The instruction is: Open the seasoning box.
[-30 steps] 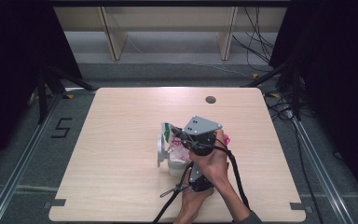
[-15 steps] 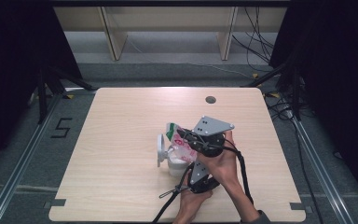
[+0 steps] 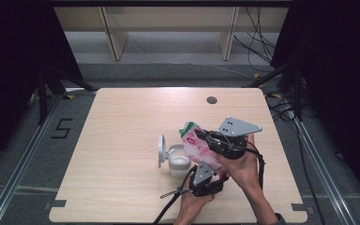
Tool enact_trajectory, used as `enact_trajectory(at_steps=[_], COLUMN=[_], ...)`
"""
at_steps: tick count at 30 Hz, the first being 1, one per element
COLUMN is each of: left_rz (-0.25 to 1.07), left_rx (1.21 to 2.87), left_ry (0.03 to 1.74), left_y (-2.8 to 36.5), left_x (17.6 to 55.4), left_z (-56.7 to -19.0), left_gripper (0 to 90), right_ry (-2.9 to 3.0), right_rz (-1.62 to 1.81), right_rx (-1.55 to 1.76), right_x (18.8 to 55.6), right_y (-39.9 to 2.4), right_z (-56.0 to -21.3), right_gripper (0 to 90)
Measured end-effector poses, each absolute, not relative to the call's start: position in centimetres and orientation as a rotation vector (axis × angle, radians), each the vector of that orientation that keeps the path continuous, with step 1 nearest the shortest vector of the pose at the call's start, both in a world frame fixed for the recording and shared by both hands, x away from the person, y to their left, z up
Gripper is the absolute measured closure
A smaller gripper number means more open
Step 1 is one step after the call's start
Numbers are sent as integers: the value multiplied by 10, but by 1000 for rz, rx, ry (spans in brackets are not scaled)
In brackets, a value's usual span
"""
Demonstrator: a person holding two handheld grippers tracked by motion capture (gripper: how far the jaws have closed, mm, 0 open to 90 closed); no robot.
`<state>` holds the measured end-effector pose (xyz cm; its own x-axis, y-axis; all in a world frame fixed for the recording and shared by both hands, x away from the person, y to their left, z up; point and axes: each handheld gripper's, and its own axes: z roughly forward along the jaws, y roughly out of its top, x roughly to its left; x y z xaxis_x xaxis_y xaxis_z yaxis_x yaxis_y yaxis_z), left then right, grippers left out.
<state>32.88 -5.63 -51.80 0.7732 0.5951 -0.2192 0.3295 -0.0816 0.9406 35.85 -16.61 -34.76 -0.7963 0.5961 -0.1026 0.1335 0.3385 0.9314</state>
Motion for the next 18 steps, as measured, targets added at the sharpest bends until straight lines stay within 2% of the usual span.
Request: enact_trajectory(at_steps=[18], left_rz=[182], left_rx=[1659], left_ry=[805], left_y=[-41], left_x=[319], left_z=[-512], left_gripper=[477], right_ry=[2116], right_rz=[1640], right_rx=[771], right_x=[362], right_y=[-220], right_z=[-358], right_gripper=[900])
